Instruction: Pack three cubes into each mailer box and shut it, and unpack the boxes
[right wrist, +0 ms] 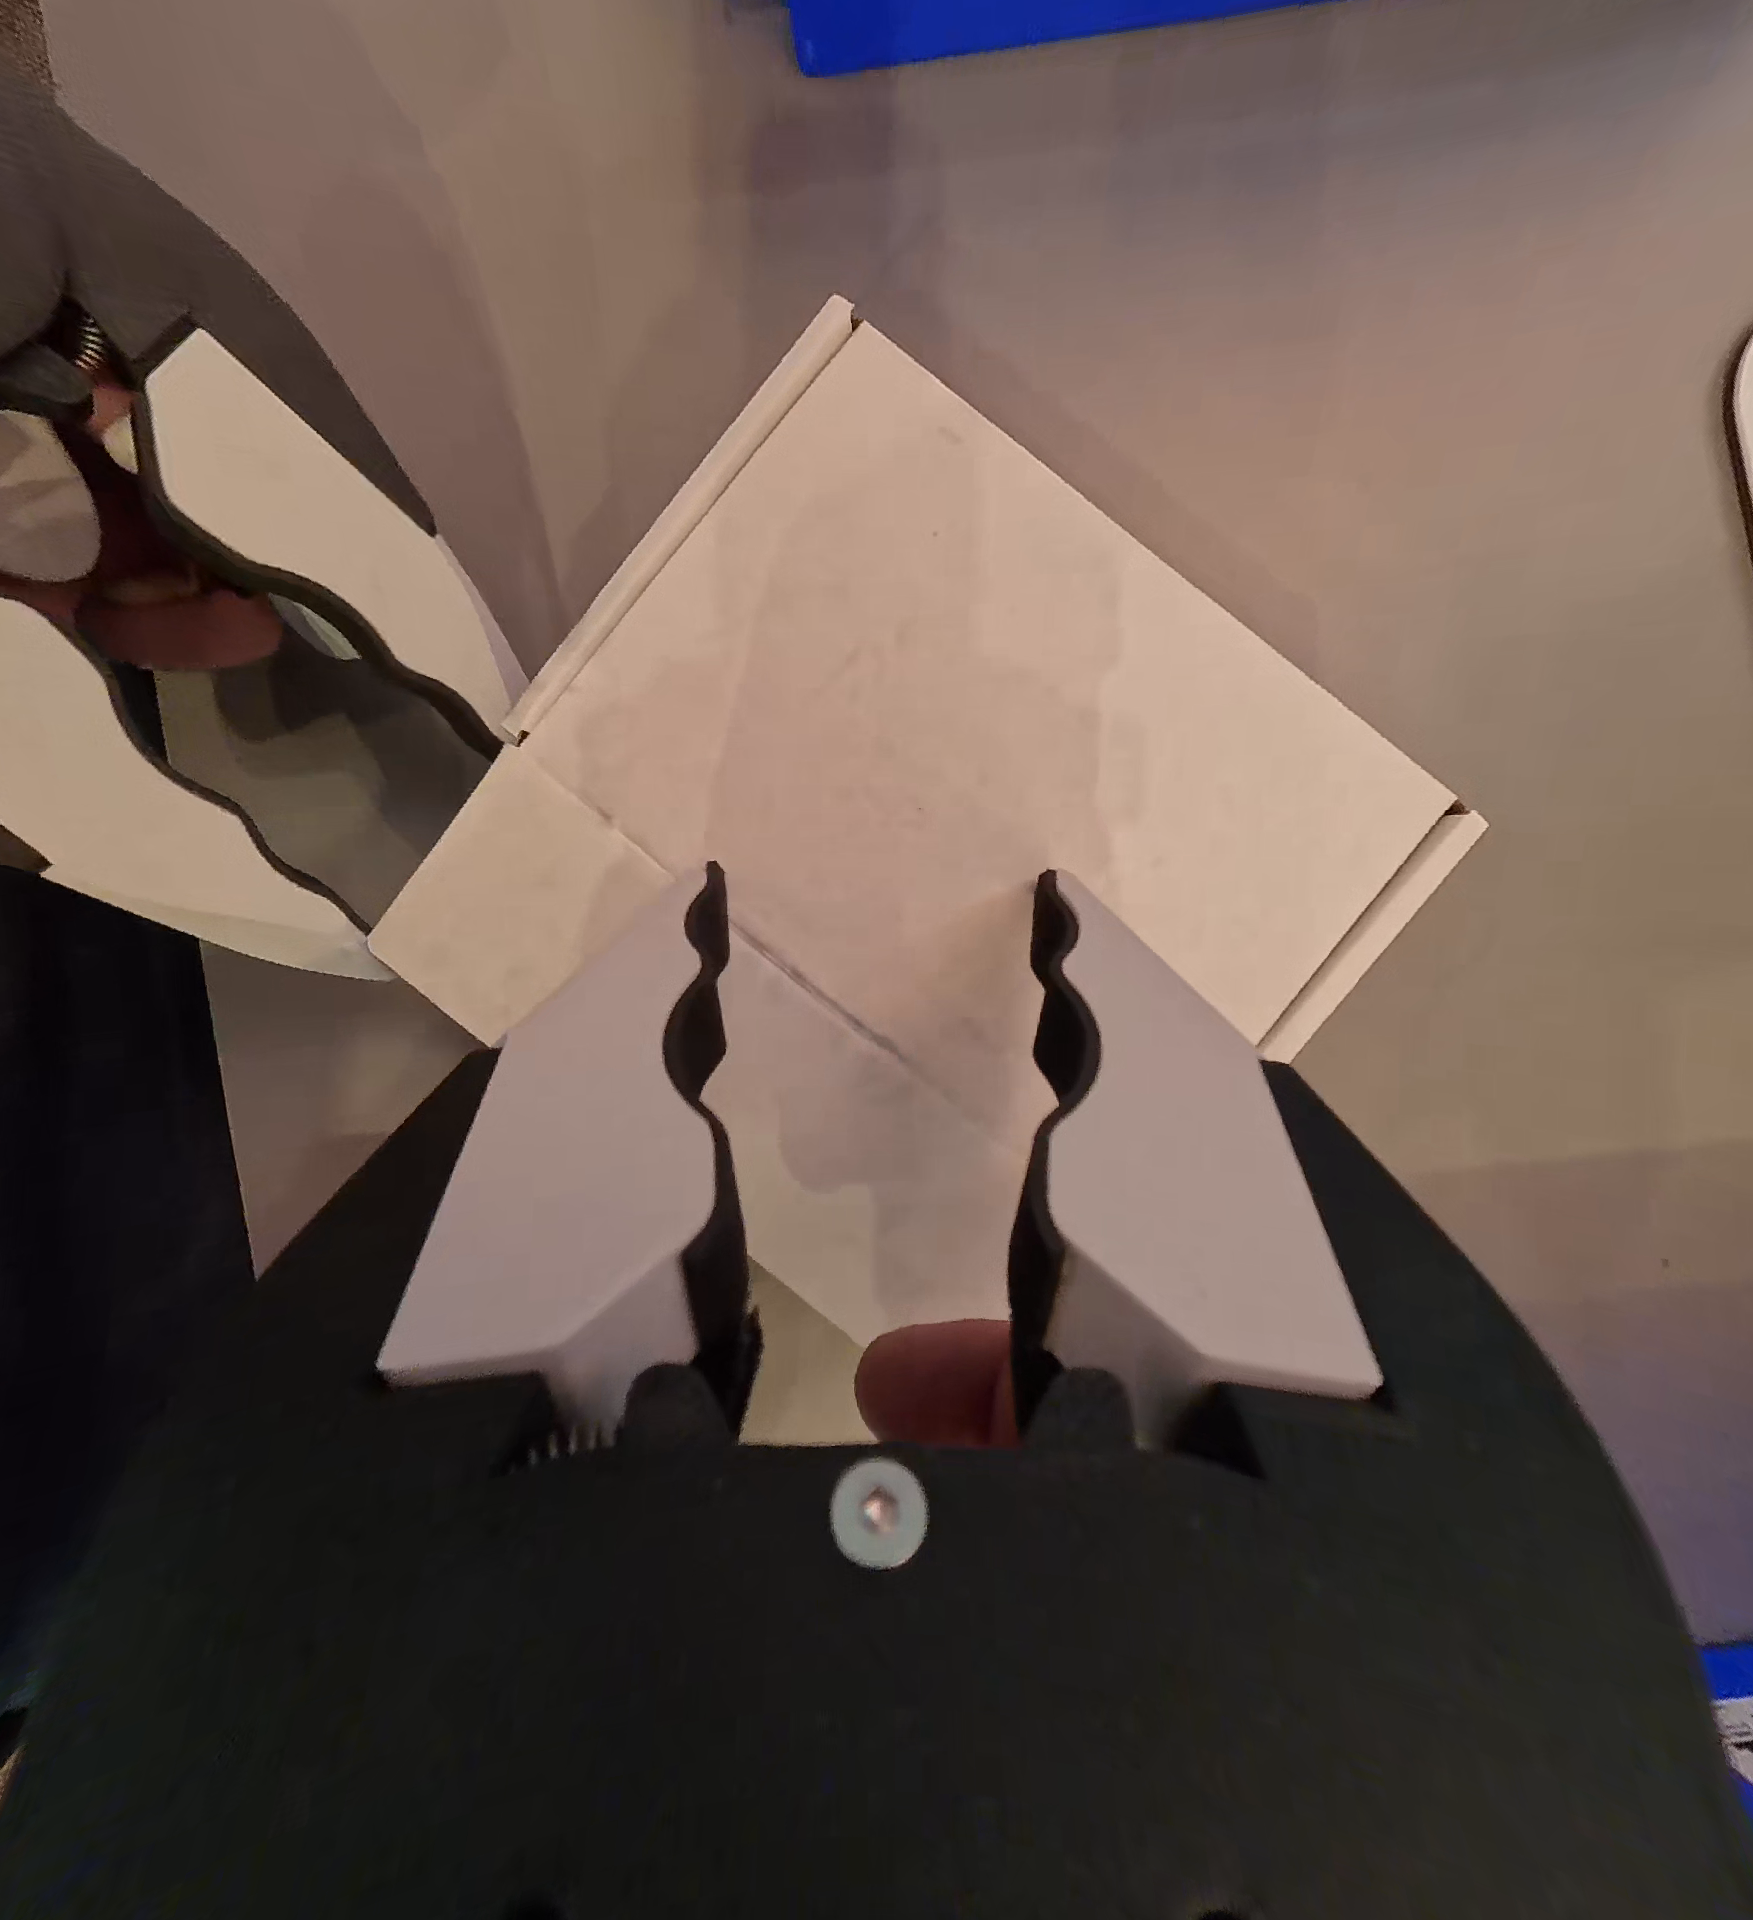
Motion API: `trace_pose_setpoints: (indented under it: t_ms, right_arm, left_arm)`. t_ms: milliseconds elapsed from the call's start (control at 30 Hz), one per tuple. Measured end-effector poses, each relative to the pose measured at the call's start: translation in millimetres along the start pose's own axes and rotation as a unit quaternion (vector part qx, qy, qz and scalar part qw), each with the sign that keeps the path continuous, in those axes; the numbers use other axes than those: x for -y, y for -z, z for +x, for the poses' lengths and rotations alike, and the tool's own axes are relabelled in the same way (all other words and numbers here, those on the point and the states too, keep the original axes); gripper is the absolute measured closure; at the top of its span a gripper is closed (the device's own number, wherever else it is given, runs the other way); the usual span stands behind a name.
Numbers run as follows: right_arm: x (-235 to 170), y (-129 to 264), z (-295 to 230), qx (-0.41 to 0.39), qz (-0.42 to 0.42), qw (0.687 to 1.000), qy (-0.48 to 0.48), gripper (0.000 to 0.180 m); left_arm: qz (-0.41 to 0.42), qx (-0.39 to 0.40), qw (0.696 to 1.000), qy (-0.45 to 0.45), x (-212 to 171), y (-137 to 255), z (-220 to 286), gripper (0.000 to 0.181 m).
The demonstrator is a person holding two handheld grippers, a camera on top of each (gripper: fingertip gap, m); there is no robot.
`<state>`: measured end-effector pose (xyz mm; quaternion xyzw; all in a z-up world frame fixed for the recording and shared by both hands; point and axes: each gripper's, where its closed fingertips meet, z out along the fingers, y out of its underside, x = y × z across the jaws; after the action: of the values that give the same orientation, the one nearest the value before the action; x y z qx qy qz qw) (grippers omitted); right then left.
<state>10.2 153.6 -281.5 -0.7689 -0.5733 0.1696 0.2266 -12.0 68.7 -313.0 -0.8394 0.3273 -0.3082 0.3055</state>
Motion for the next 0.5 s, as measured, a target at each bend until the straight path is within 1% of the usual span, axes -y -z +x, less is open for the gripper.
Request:
trace_pose_setpoints:
  t_ms: [67, 200, 267, 367, 500]
  right_arm:
    - [0.1, 0.2, -0.4, -0.001, 0.005, 1.0, -0.003, 0.123]
    - [-0.3, 0.8, -2.1, -0.007, 0.019, 1.0, -0.013, 0.126]
    - [-0.5, 0.6, -2.2, -0.01, 0.025, 0.999, -0.018, 0.126]
    - [-0.7, 0.5, -2.4, -0.012, 0.028, 0.999, -0.022, 0.126]
    - [-0.8, 0.2, -2.3, -0.011, 0.026, 0.999, -0.02, 0.126]
  left_arm:
    - [-0.004, -0.01, 1.0, 0.004, 0.1, -0.3, -1.3, 0.129]
    - [-0.01, 0.01, 1.0, -0.015, -2.2, -1.2, -3.6, 0.13]
    - [-0.008, 0.005, 1.0, -0.006, -2.4, 0.5, -4.1, 0.13]
    - [-0.004, 0.005, 1.0, 0.001, -4.1, 9.3, -3.3, 0.135]
    - [0.014, 0.004, 1.0, -0.011, -5.6, 14.6, 5.5, 0.129]
